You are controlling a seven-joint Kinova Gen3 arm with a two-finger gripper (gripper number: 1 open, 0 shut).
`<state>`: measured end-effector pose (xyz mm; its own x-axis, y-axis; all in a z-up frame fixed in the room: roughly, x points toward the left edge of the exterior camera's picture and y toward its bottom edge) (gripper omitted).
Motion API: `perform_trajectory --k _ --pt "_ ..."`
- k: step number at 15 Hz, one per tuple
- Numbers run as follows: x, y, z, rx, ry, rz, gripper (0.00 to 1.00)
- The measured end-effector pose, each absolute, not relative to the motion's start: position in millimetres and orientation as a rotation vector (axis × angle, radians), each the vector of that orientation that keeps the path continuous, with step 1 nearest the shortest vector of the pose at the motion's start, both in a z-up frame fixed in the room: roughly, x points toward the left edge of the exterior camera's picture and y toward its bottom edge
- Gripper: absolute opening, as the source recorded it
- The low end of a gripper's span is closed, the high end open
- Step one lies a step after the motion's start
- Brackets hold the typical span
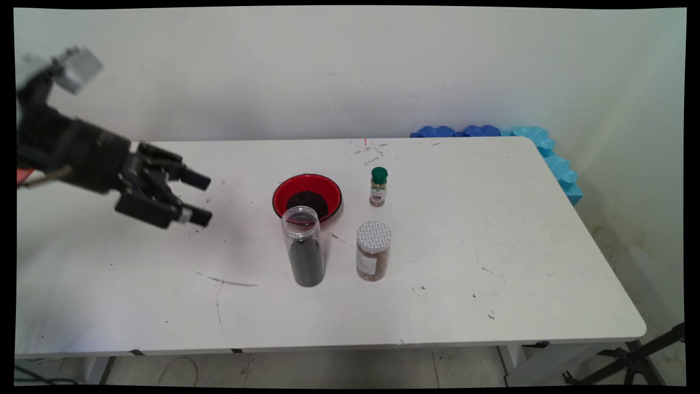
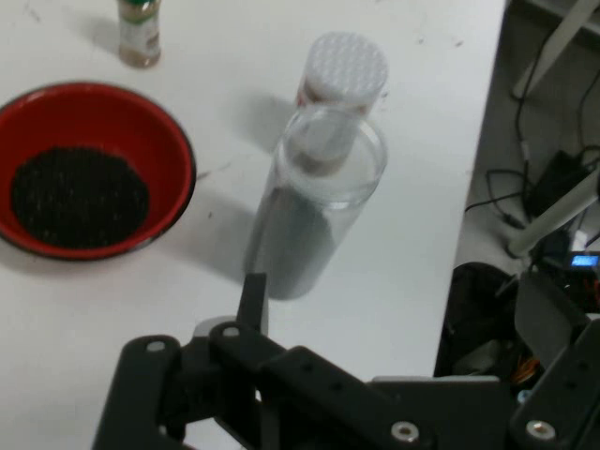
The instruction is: Pick up the black seasoning powder from the table
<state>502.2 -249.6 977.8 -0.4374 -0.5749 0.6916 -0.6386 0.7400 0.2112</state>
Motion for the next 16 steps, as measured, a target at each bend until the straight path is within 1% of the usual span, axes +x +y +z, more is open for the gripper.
perform_trajectory --k 5,8,12,16 --pt "496.5 -243.0 923.0 0.962 -2.162 0.126 1.0" --pt "487.6 -246.8 896.9 0.967 -2.155 0.137 1.0" --pt "472.0 -257.5 866.1 0.957 -2.144 0.154 1.0" --pt "453.2 -272.6 844.3 0.914 -2.136 0.171 1.0"
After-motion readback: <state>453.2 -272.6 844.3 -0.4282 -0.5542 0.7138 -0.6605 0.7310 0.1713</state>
